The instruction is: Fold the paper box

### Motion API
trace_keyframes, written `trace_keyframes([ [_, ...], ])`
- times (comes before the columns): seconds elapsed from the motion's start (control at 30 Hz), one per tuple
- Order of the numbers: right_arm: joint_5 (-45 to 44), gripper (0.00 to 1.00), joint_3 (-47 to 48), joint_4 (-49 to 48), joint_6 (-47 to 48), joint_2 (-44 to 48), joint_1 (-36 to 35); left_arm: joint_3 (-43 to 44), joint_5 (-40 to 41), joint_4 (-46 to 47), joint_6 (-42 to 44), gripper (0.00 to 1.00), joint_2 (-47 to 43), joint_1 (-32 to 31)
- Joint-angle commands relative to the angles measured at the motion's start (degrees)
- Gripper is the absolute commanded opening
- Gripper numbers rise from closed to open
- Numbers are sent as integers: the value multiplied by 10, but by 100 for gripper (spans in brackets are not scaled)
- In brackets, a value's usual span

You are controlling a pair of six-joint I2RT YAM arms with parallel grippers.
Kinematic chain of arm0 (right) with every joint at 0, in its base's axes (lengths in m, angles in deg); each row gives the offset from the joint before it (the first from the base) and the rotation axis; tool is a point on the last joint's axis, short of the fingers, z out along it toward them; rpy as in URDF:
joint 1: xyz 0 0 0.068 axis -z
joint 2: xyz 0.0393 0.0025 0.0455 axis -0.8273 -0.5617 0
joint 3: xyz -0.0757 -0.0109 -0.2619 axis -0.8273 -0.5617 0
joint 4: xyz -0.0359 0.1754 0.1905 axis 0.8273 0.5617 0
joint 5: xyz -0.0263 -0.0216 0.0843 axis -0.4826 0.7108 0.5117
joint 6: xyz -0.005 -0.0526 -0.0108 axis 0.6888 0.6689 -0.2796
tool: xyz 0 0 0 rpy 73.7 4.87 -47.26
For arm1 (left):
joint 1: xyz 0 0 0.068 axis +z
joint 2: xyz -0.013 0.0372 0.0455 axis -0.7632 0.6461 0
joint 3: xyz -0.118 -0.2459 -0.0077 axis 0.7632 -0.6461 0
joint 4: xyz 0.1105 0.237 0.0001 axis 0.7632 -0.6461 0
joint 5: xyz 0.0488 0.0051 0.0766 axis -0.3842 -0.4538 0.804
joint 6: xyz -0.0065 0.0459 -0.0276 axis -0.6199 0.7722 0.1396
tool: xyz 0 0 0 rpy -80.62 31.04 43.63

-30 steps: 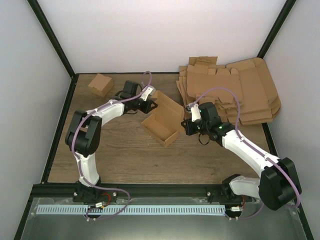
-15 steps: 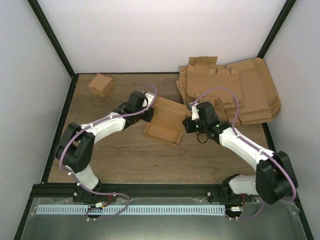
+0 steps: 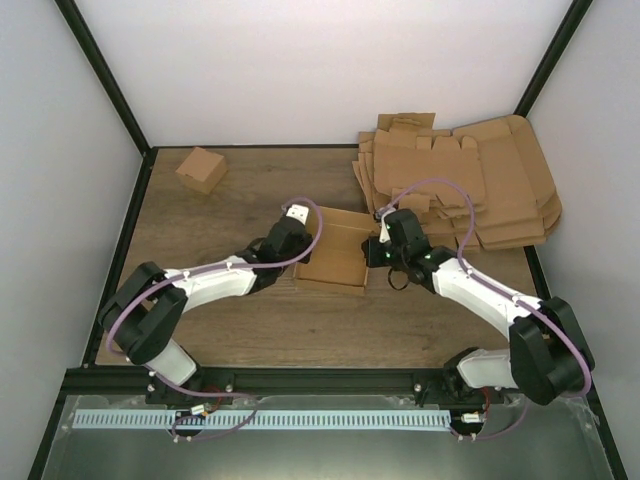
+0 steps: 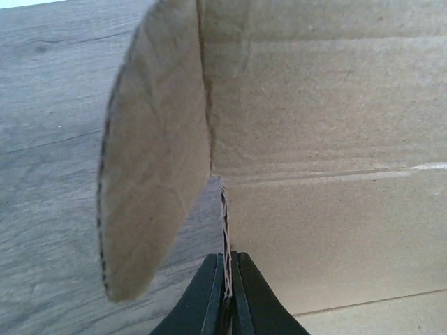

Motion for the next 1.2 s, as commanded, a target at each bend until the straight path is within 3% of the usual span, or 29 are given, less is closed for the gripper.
trace_keyframes([
  [0.0, -40, 16, -18, -43, -49, 18, -36, -25, 82, 44, -53, 4, -11, -48],
  [0.5, -90, 14, -74, -53, -37, 43, -76, -48, 237, 1, -210, 4, -12, -117],
  [0.93, -119, 14, -94, -31, -5, 70, -82, -48, 290, -32, -311, 4, 18, -155],
  [1.17, -121, 11, -111, -34, -9, 71, -82, -57, 290, -27, -316, 4, 18, -162],
])
